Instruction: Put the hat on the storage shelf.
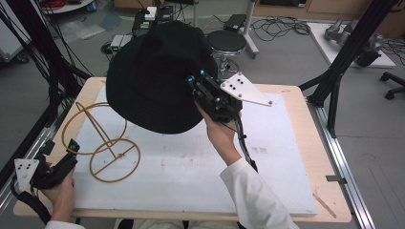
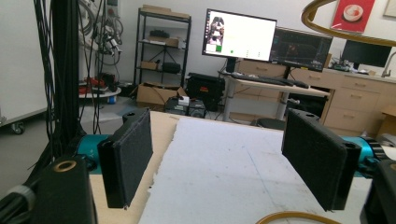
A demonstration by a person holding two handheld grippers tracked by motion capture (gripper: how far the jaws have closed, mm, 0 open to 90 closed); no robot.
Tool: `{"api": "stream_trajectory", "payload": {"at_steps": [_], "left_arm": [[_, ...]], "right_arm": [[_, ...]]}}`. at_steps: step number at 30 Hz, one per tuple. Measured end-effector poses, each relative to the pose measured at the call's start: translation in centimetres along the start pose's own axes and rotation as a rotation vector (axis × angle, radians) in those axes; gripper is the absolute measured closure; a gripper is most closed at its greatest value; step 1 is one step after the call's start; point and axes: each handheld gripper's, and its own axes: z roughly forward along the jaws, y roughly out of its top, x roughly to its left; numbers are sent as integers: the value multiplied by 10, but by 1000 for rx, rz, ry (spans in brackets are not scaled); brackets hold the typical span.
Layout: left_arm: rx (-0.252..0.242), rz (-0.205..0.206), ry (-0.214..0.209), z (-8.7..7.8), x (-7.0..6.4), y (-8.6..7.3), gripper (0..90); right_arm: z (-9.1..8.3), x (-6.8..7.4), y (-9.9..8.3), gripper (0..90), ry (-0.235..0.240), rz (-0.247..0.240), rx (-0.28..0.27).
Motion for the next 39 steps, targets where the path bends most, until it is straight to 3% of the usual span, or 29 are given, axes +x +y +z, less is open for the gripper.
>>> {"api": "stream_trajectory", "payload": {"at_steps": [7, 16, 17, 29, 39], "left_arm": [[1, 4, -5, 0, -1, 0, 249], [-4, -1, -5, 0, -1, 1, 249], [-2, 0, -3, -1, 0, 1, 249], [-6, -7, 4, -2, 1, 1, 249], [-11, -14, 12, -5, 4, 2, 249]], "right_arm": [[14, 20, 7, 863, 67, 26, -25], [38, 47, 6, 863, 145, 35, -8], [47, 57, 3, 863, 167, 35, 2], [74, 95, -19, 862, 251, 26, 65], [89, 112, -37, 862, 294, 20, 128]]}}
